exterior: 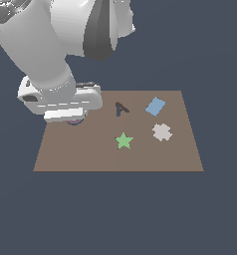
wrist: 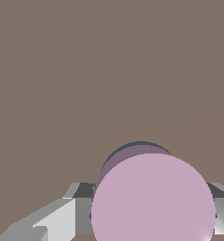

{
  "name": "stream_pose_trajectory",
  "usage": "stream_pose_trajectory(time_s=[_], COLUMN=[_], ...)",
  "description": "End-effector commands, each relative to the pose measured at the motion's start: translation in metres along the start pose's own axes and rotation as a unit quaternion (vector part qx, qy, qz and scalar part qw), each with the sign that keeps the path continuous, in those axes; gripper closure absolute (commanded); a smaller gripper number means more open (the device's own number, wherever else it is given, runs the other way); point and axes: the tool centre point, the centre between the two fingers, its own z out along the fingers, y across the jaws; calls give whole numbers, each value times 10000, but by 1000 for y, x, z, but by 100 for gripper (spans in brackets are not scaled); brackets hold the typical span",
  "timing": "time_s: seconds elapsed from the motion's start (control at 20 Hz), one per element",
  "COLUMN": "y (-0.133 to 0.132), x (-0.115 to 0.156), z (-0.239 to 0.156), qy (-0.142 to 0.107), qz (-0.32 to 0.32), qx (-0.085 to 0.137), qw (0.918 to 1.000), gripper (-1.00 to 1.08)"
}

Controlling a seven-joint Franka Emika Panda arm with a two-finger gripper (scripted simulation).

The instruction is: Insert a designated object into the corresponding slot on a board.

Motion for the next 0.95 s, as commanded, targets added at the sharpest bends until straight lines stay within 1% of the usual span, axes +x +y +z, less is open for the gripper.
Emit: stream_pose_trajectory(time_s=[0.0, 0.4, 0.45, 0.9], y=[0, 1, 1, 1], x=[0, 0, 0, 0], z=[0, 10, 10, 10], qy=[3, 2, 2, 2], qz=[-35, -34, -34, -34], qx=[-1, -2, -2, -2], qw=[10000, 10000, 10000, 10000], gripper=[108, 108, -92, -92])
